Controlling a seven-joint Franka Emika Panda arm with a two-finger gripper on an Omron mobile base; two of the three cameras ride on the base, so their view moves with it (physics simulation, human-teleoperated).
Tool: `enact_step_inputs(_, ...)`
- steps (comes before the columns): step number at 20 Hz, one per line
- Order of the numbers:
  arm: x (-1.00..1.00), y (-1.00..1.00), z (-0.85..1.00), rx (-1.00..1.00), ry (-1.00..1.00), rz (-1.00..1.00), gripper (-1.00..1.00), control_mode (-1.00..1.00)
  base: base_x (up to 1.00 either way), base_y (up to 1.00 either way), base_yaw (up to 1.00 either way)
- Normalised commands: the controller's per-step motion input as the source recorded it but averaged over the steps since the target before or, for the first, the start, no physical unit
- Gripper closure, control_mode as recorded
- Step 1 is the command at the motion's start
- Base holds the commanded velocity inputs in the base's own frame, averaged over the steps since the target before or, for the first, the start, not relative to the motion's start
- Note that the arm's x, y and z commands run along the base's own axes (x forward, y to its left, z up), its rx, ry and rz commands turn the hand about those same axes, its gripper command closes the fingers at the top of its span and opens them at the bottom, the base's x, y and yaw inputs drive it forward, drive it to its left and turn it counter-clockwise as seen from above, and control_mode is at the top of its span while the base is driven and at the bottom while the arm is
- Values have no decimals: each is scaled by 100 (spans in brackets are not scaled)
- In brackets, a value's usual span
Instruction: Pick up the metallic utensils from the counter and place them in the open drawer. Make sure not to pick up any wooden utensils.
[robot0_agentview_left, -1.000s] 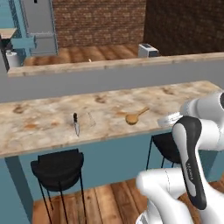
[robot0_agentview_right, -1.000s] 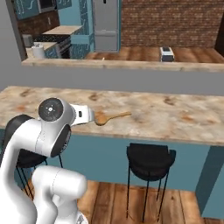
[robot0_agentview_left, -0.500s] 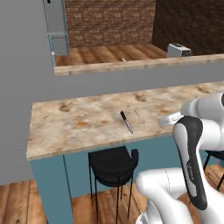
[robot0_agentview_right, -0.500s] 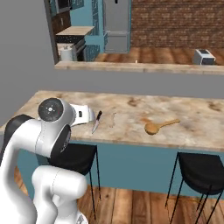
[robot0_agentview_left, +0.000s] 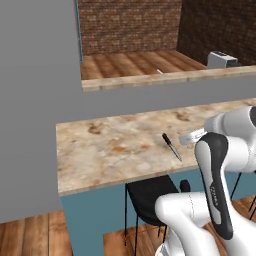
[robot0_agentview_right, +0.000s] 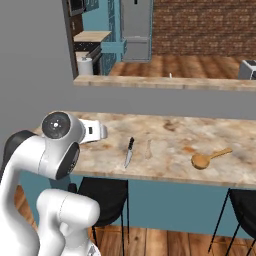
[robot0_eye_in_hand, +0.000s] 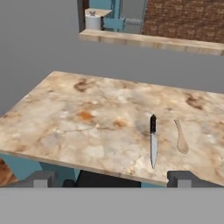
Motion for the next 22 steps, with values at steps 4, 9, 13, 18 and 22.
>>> enact_step_inputs(4,0,0,0,0,0,0,-100,100,6,0,-1)
enact_step_inputs(9,0,0,0,0,0,0,-100,100,0,0,0)
enact_step_inputs(13,5,-2,-9,0,19,0,-100,-100,0,0,0)
enact_step_inputs(18,22,-15,-19,-2,31,-8,-100,-100,0,0,0)
enact_step_inputs(22,33,-37,-27,-2,29,-18,-100,-100,0,0,0)
